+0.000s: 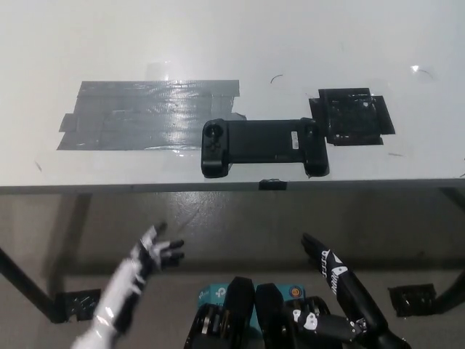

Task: A controller is being placed at the center of the desk near the left hand and the robot uses its left hand's index finger to press a button at the left area of the controller

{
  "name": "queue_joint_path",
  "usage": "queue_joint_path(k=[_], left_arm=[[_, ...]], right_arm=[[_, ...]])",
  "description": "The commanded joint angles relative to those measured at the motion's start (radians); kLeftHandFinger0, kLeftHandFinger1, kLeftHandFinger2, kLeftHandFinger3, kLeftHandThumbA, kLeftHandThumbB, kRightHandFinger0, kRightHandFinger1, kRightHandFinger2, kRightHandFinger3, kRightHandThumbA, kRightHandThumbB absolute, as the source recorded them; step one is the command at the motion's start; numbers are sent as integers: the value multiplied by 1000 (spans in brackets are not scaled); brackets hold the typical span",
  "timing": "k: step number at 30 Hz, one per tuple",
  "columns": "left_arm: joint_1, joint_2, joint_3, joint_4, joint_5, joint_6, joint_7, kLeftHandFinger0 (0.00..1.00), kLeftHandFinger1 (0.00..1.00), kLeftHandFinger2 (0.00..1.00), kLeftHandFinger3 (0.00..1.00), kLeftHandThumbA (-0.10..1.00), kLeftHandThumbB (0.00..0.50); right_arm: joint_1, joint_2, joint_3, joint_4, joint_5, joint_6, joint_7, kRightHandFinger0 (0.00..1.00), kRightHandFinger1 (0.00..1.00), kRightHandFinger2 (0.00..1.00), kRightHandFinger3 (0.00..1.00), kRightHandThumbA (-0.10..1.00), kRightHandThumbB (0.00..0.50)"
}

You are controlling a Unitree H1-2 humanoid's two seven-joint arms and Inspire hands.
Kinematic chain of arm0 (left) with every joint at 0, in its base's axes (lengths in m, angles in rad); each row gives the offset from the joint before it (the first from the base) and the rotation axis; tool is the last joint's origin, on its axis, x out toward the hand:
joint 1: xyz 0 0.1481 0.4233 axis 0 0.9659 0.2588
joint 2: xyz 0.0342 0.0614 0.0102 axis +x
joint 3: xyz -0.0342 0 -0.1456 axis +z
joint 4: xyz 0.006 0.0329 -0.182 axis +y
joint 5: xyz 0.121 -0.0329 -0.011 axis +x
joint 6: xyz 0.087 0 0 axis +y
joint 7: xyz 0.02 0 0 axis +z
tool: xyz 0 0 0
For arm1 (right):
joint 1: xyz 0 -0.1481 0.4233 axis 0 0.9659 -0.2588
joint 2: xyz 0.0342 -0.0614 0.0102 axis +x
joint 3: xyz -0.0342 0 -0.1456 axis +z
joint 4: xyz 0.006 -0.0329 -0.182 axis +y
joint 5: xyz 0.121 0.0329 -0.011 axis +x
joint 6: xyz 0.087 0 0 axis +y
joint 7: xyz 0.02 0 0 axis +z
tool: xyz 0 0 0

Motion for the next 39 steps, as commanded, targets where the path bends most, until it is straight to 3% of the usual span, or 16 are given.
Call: queue_joint_path(k=[1,2,3,5,6,7,8,11,14,15,19,25,29,32,39], left_arm=[[-136,131,20,-124,-274,292,-196,0,0,13,1000,1000,362],[-191,170,26,-128,-371,388,-248,16,32,76,1000,1000,382],[-244,203,32,-119,-449,471,-291,99,68,155,1000,1000,389],[-294,232,38,-96,-518,538,-337,156,77,204,1000,1000,388],[-353,257,43,-64,-571,613,-380,110,27,163,1000,1000,380],[-408,273,39,-29,-588,677,-409,8,1,120,1000,1000,405],[-444,292,19,4,-606,690,-420,0,0,105,1000,1000,408],[-571,354,-83,134,-675,692,-451,0,4,289,1000,1000,402],[-680,385,-186,237,-679,692,-492,0,0,387,1000,1000,390],[-703,388,-207,262,-676,692,-507,0,0,385,1000,1000,389],[-808,393,-312,380,-629,692,-560,0,0,207,1000,1000,388],[-917,393,-433,480,-540,692,-611,0,0,189,1000,1000,419],[-952,394,-479,508,-515,692,-601,0,15,402,1000,1000,425],[-972,395,-516,523,-513,692,-596,0,119,514,1000,1000,418],[-1006,404,-596,562,-560,692,-583,0,65,448,1000,1000,432]], right_arm=[[-22,-1,0,-30,-7,-31,15,1000,1000,1000,1000,853,227],[-24,-2,-1,-31,-8,-28,14,1000,1000,1000,1000,855,230],[-26,-1,-1,-30,-11,-30,13,1000,1000,1000,1000,859,228],[-28,1,1,-30,-11,-28,12,1000,1000,1000,1000,860,227],[-31,3,1,-29,-10,-27,13,1000,1000,1000,1000,858,218],[-32,4,0,-27,-7,-27,13,1000,1000,1000,1000,856,216],[-31,3,1,-29,-8,-27,13,1000,1000,1000,1000,849,206],[-31,0,0,-31,-10,-29,13,1000,1000,1000,1000,839,198],[-33,1,1,-30,-10,-29,14,1000,1000,1000,1000,844,210],[-35,0,1,-31,-10,-27,14,1000,1000,1000,1000,844,210],[-39,-2,3,-35,-13,-23,17,1000,1000,1000,1000,823,187],[-43,-4,2,-41,-15,-19,17,1000,1000,1000,1000,796,193],[-45,-4,2,-44,-18,-15,16,1000,1000,1000,1000,791,193],[-46,-6,3,-47,-20,-12,19,1000,1000,1000,1000,787,192],[-49,-8,1,-50,-24,-9,23,1000,1000,1000,1000,786,192]])
